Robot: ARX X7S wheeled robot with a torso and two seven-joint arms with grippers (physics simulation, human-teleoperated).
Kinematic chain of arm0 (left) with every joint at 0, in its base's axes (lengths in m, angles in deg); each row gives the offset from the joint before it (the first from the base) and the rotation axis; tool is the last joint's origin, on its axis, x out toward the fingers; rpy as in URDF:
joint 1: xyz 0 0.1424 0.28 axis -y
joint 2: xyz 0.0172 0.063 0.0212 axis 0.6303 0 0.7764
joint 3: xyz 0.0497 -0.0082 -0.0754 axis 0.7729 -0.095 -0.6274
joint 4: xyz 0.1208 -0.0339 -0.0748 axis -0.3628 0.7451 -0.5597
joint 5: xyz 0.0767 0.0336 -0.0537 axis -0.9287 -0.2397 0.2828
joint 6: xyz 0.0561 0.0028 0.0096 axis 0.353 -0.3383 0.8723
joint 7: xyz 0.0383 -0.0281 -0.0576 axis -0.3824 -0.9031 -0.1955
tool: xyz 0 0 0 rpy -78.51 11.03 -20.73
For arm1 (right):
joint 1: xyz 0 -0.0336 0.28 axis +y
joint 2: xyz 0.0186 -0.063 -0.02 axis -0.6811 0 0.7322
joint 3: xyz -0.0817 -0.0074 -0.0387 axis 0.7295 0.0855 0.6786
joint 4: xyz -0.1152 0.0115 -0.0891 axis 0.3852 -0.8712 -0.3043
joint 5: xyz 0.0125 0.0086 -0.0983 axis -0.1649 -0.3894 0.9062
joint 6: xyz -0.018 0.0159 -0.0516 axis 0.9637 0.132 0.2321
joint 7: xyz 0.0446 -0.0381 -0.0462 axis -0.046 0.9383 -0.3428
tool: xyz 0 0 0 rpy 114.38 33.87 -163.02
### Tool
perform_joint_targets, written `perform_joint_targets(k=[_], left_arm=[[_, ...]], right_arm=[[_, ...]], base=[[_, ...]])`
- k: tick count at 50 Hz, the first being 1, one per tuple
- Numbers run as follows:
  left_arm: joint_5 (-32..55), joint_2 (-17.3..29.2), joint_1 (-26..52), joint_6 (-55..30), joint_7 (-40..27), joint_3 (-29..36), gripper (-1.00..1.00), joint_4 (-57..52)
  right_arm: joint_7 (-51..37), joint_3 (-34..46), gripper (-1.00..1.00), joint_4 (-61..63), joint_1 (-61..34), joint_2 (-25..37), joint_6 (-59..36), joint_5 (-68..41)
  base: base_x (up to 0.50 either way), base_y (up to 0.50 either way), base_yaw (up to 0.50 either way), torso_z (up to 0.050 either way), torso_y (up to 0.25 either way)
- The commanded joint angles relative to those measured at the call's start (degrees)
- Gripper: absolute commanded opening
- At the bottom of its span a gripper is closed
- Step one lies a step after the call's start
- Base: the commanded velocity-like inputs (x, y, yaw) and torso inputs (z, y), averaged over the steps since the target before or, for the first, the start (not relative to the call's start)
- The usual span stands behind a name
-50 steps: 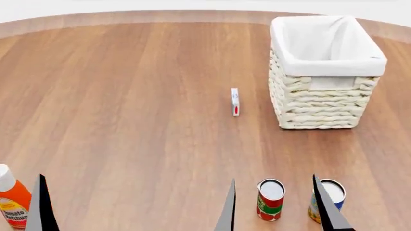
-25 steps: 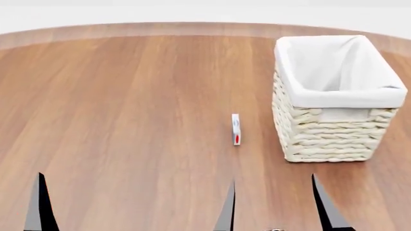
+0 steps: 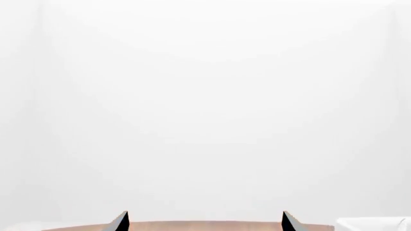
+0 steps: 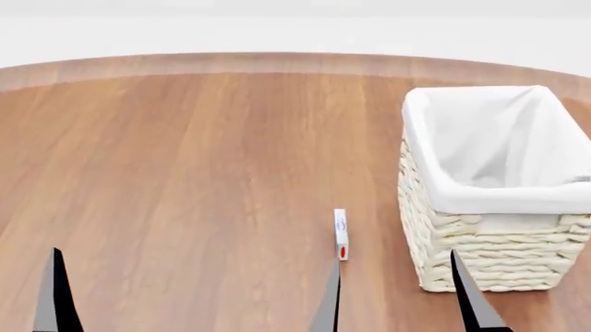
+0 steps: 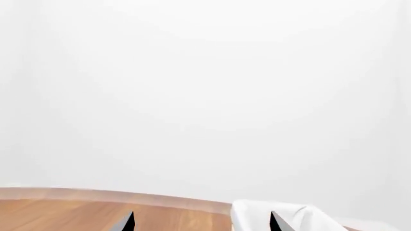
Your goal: Pick up the cream cheese box, and put it in the basket.
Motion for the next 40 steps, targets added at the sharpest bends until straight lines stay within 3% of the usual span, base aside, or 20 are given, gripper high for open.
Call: perform_joint_targets(k=[1,40], left_arm=[[0.3,0.3,0.1,0.2,-0.5,0.1,1.0,0.1],[0.7,1.5,0.1,0.8,-1.5,1.1,1.0,0.3]], right_arm=[[-0.4,0.3,1.0,0.0,-0.1,0.3,0.0,-0.2],[-2.3,1.3,1.0,-0.2,-0.6,1.7,-0.1,-1.8]], base=[[0.36,0.0,0.0,0.0,0.0],[0.34,0.0,0.0,0.0,0.001]])
